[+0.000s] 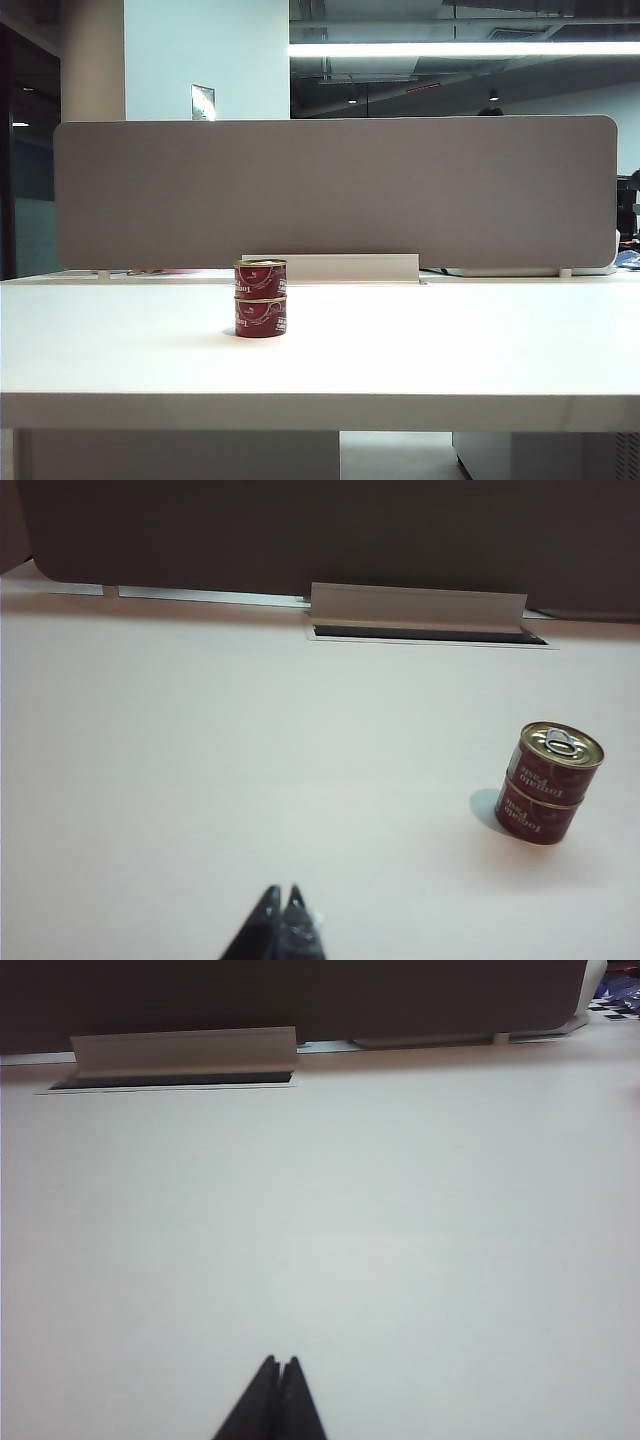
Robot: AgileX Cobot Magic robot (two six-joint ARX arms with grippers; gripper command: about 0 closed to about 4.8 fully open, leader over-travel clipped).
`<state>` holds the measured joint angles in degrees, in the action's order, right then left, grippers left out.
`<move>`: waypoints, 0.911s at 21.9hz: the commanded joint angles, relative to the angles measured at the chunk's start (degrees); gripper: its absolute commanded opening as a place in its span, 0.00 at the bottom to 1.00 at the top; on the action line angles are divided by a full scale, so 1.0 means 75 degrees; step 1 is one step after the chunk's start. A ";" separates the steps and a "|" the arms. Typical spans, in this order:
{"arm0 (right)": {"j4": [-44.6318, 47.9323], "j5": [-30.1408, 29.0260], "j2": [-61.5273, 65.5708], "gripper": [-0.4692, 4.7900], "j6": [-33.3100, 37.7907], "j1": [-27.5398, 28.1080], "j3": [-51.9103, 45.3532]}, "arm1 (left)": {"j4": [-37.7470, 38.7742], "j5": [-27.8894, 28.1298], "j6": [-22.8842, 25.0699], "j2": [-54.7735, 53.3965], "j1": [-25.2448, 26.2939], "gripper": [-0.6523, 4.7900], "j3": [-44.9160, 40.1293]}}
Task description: Stack a can of tomatoes on the right onto the can of tomatoes on the left.
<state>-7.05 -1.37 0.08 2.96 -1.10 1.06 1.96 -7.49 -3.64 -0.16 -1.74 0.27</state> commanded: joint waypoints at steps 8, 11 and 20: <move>0.0111 0.0041 -0.0012 0.08 -0.0119 0.0006 0.0026 | -0.0102 -0.0032 0.0029 -0.0009 0.0006 0.11 0.0026; 0.0108 0.0041 -0.0012 0.08 -0.0119 0.0006 0.0026 | -0.0099 -0.0032 0.0029 -0.0009 0.0006 0.11 0.0026; 0.0108 0.0041 -0.0012 0.08 -0.0119 0.0006 0.0026 | -0.0102 -0.0032 0.0029 -0.0009 0.0000 0.11 0.0026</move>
<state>-7.05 -1.28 0.08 2.22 -1.08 1.06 1.96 -7.49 -3.64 -0.16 -1.74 0.27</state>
